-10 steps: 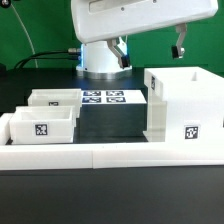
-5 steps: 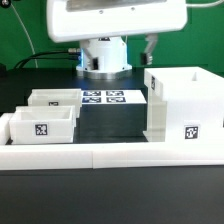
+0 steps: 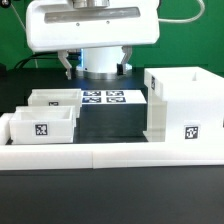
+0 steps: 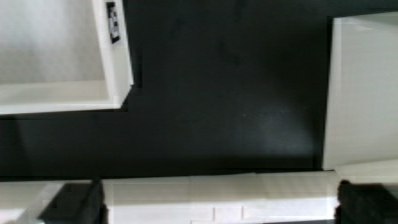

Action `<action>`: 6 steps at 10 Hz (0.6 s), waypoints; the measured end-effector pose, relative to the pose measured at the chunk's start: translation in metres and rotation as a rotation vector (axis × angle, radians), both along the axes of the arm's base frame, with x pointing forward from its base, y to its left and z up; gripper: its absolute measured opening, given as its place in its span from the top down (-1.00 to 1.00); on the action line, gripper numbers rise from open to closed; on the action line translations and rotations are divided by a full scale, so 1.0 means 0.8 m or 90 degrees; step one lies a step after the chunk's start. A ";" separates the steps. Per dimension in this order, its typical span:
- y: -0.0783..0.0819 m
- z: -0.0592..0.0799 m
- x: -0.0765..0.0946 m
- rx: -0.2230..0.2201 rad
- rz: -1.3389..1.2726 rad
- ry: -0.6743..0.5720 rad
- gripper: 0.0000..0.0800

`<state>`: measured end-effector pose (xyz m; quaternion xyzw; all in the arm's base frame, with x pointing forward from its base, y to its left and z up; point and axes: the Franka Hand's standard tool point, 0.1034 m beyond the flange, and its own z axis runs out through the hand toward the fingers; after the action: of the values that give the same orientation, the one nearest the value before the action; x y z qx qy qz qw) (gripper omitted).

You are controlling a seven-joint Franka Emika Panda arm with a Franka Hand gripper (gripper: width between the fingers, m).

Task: Assemble drawer

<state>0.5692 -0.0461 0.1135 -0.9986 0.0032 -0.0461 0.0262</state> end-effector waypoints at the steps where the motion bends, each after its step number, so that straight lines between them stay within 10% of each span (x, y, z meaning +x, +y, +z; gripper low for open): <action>1: 0.000 0.000 0.000 0.000 0.000 0.000 -0.62; 6: -0.038 -0.042 -0.048 -0.003 -0.014 0.057 -0.62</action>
Offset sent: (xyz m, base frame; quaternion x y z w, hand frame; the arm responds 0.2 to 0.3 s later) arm -0.0461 -0.0308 -0.0299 -0.0087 -0.0855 0.0386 0.9956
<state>0.5304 -0.0763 0.0799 -0.9996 0.0156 -0.0013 0.0228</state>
